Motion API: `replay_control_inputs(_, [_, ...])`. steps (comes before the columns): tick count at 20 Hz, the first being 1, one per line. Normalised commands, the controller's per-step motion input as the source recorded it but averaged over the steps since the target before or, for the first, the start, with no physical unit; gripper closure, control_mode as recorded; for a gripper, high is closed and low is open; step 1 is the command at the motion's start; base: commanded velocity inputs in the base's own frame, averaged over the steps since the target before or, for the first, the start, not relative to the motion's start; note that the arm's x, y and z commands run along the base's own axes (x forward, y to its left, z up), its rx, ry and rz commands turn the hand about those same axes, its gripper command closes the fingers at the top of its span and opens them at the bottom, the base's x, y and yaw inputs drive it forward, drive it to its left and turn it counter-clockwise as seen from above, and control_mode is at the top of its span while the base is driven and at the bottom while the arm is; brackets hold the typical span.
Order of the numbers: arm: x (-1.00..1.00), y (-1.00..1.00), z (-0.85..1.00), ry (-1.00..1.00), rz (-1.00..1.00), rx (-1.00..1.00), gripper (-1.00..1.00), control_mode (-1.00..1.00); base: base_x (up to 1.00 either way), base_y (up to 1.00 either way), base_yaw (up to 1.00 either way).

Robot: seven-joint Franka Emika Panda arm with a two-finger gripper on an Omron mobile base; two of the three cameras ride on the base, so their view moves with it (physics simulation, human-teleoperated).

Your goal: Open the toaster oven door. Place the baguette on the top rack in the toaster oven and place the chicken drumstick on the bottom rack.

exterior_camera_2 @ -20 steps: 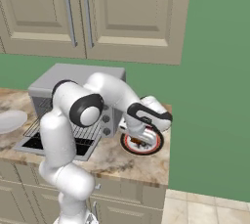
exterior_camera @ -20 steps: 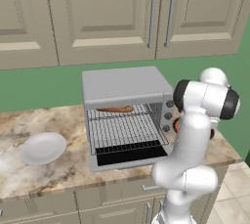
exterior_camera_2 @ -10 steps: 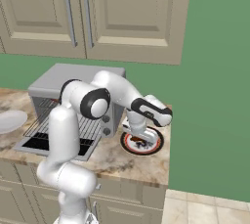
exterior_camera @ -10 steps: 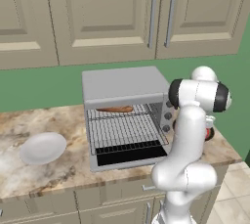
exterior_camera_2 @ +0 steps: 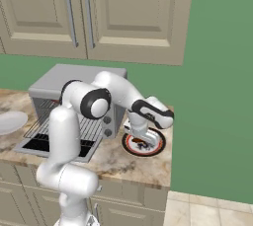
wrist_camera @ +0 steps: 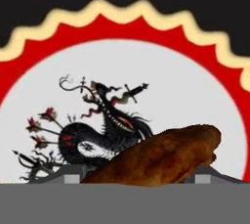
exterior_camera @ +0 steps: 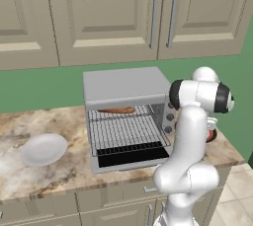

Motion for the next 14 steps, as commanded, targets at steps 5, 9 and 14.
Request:
replay_control_inputs(5, [0.0, -0.14, 0.1, 0.07, 0.0, 0.16, 1.0, -1.0, 0.0, 0.0, 0.0])
replay_control_inputs(9, [-0.18, 0.0, 0.73, 0.0, 0.0, 0.14, 1.0, -1.0, 0.0, 0.0, 0.0])
replay_control_inputs(14, [-0.58, 0.0, 0.96, 0.04, 0.0, 0.14, 1.0, -1.0, 0.0, 0.0, 0.0])
